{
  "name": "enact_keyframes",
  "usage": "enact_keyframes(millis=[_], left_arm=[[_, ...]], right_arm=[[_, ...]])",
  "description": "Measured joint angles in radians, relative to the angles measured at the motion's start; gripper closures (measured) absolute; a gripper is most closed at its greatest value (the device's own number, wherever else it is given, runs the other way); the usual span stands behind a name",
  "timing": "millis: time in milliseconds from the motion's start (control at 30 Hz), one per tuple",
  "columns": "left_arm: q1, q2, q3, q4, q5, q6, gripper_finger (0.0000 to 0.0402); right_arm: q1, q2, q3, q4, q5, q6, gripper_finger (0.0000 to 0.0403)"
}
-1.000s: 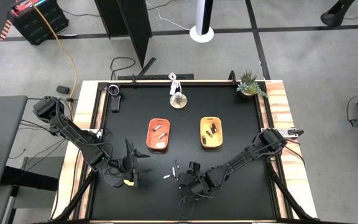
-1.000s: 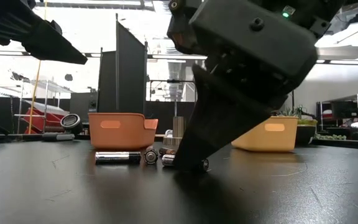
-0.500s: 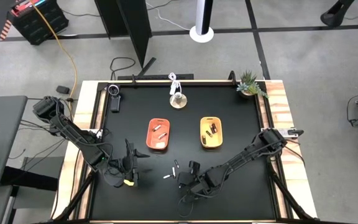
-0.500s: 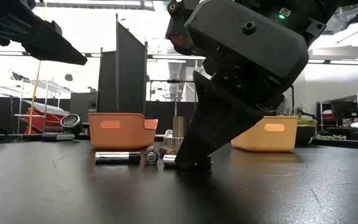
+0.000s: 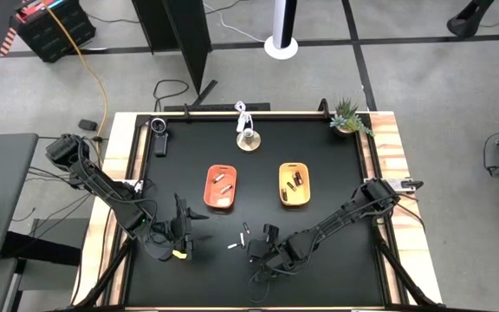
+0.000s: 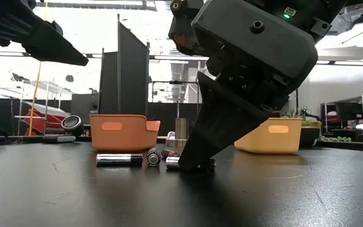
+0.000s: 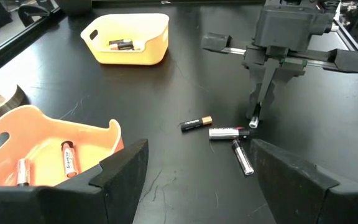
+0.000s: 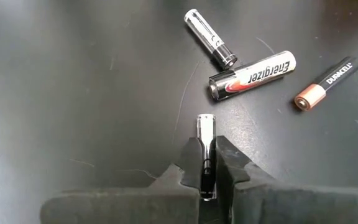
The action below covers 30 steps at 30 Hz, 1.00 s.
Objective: Sort batteries
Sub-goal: Put the silver battery into the orange bin
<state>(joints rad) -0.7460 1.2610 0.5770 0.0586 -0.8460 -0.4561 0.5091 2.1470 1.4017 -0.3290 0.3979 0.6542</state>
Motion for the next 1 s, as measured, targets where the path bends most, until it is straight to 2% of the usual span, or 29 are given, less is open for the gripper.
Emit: enact_keyframes(millis=[700, 1000], left_arm=[[0.000, 0.000, 0.000, 0.000, 0.000, 0.000, 0.0125], [0.000, 0.000, 0.000, 0.000, 0.000, 0.000, 0.0125]], right_arm=[[-0.025, -0.030, -0.003, -0.002, 0.034, -0.088, 0.0376], [-0.062, -0.031, 0.093, -0.012, 0.034, -0.243, 0.0376]])
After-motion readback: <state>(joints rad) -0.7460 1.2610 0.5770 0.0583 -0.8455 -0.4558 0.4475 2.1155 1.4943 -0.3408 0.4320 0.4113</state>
